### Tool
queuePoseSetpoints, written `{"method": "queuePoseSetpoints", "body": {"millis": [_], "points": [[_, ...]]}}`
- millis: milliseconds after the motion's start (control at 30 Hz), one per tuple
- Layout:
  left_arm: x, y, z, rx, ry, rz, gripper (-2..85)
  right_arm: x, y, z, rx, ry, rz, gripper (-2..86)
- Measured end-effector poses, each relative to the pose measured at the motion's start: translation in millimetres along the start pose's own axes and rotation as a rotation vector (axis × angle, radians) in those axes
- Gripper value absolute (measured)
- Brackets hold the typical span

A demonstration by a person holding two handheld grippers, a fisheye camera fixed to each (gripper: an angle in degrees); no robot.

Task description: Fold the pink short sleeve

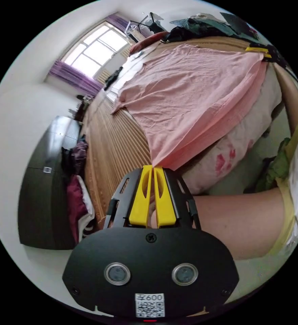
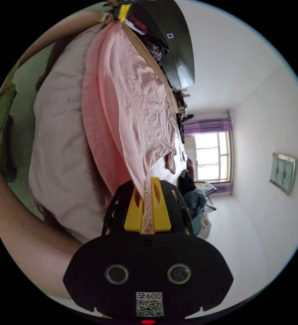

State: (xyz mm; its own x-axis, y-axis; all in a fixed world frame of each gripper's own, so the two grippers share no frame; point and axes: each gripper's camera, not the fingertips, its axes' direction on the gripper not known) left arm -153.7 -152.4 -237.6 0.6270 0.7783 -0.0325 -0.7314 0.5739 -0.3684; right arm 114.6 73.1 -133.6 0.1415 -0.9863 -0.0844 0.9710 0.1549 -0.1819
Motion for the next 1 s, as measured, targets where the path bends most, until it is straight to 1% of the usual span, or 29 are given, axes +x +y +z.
{"method": "queuePoseSetpoints", "body": {"millis": [33, 100, 133, 200, 233, 367, 400, 433, 500, 567, 667, 800, 900, 967, 1000], "points": [[5.3, 8.5, -7.5, 0.028, -0.084, -0.002, 1.8, -6.3, 2.6, -7.2, 0.004, 0.041, -0.001, -0.6], [3.1, 19.3, -14.4, 0.044, -0.143, -0.044, 2.2, -9.1, 5.9, -17.4, 0.01, 0.072, 0.023, -0.7], [-5.2, 26.1, -20.4, 0.06, -0.161, -0.09, 2.5, -6.6, 7.4, -25.0, 0.013, 0.046, 0.05, -0.7], [-21.3, 38.9, -29.2, 0.101, -0.151, -0.179, 2.9, -3.2, 10.0, -35.1, 0.012, 0.001, 0.08, -0.8], [-29.3, 48.3, -31.0, 0.108, -0.109, -0.216, 3.6, -2.6, 11.9, -41.4, 0.01, -0.009, 0.093, -0.8], [-25.3, 80.1, -18.0, 0.052, -0.038, -0.236, 6.5, -4.7, 15.6, -56.3, 0.001, -0.03, 0.131, -0.8], [-16.3, 87.8, -14.0, 0.026, -0.055, -0.195, 7.5, -6.3, 14.2, -59.8, -0.005, -0.04, 0.144, -0.8], [-4.7, 91.3, -14.8, 0.009, -0.118, -0.135, 8.4, -8.2, 11.2, -63.3, -0.011, -0.042, 0.147, -0.8], [8.9, 98.3, -23.0, 0.043, -0.198, -0.092, 9.0, -9.1, 4.3, -67.8, -0.034, -0.041, 0.151, -0.8], [13.9, 105.7, -29.9, 0.066, -0.199, -0.078, 8.2, -6.3, -2.4, -73.7, -0.042, -0.033, 0.168, -0.8], [19.8, 122.0, -26.9, 0.003, -0.221, -0.041, 7.1, 0.2, -13.5, -81.1, -0.06, -0.03, 0.169, -0.8], [6.4, 160.2, -31.3, -0.065, -0.18, -0.096, 6.7, 24.3, -33.0, -89.4, -0.089, -0.069, 0.196, -0.8], [-6.2, 185.6, -41.4, -0.12, -0.208, -0.119, 5.4, 47.7, -47.5, -99.1, -0.104, -0.114, 0.219, -0.8], [-27.6, 187.0, -50.0, -0.105, -0.207, -0.215, 4.1, 59.8, -56.9, -107.2, -0.112, -0.12, 0.217, -0.8], [-44.7, 178.1, -52.7, -0.077, -0.156, -0.286, 3.2, 66.9, -62.7, -113.0, -0.117, -0.123, 0.211, -0.8]]}}
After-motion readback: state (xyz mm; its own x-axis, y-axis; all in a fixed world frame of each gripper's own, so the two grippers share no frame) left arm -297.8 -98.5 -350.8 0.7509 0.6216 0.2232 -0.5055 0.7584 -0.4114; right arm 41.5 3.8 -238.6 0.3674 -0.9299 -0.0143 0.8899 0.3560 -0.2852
